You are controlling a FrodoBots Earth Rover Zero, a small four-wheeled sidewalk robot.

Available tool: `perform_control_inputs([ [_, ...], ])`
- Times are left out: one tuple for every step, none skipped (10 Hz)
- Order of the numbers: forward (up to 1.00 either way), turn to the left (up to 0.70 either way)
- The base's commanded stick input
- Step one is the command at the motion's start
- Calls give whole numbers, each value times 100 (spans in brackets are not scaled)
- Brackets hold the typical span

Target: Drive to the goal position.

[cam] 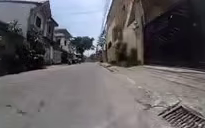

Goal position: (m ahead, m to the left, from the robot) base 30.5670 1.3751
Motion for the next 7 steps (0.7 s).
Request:
perform_control_inputs([
  [100,0],
  [100,0],
  [100,1],
  [100,27],
  [100,28],
  [100,8],
  [100,0],
])
